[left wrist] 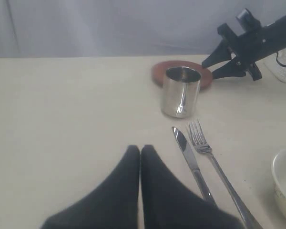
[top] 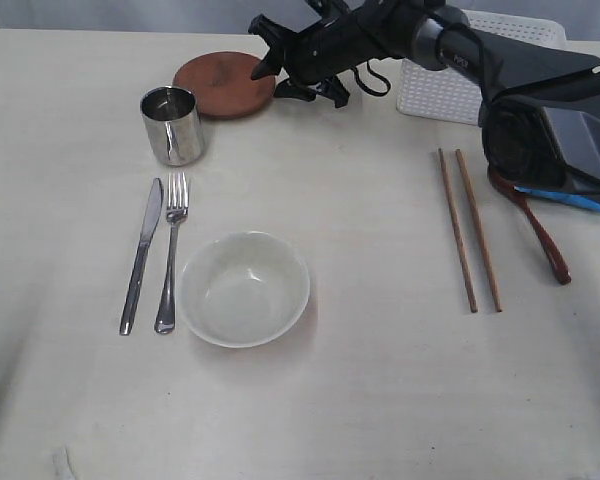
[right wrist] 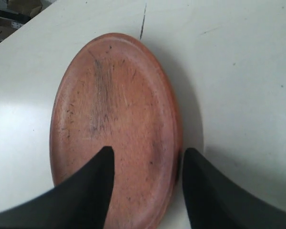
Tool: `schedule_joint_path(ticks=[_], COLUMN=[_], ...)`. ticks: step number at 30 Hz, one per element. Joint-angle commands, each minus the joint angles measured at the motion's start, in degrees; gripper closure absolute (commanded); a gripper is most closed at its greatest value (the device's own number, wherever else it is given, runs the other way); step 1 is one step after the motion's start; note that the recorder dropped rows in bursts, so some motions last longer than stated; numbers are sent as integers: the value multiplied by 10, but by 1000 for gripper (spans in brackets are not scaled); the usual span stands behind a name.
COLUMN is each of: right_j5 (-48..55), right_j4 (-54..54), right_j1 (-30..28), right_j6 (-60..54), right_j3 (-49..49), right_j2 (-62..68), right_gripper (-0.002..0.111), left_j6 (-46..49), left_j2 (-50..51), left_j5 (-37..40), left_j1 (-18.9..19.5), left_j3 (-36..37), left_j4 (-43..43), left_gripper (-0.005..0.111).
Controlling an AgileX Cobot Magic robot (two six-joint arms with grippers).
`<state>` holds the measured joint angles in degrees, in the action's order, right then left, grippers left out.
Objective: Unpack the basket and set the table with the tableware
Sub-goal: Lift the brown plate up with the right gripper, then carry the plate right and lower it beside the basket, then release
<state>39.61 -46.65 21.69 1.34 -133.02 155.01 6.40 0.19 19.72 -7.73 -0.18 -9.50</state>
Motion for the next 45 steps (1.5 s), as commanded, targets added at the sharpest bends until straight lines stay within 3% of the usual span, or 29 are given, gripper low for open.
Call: schedule_joint_path(ticks=[1, 11, 16, 18, 27, 45], right_j5=[6, 13, 11, 12, 13, 112], right_j4=[9, -52, -26, -7, 39, 62], right_j1=[-3, -3, -3, -3, -16, -103], right_j6=[-9, -21, -29, -27, -29, -62], right_j3=[-2, -2, -2, -2, -2, -2], right_j2=[0, 38, 38, 38, -6, -128], right_gripper=[65, 66, 101, 109, 109, 109], left_j6=[0, 0, 0, 0, 0, 0], left_j2=[-2, -2, -2, -2, -2, -2], left_j5=[-1, -1, -1, -1, -1, -1], left_j1=[-4, -4, -4, -4, -4, -4], left_j3=[2, 2, 2, 2, 2, 2], left_j4=[3, 3, 3, 3, 3, 3], left_gripper=[107, 107, 107, 107, 107, 107])
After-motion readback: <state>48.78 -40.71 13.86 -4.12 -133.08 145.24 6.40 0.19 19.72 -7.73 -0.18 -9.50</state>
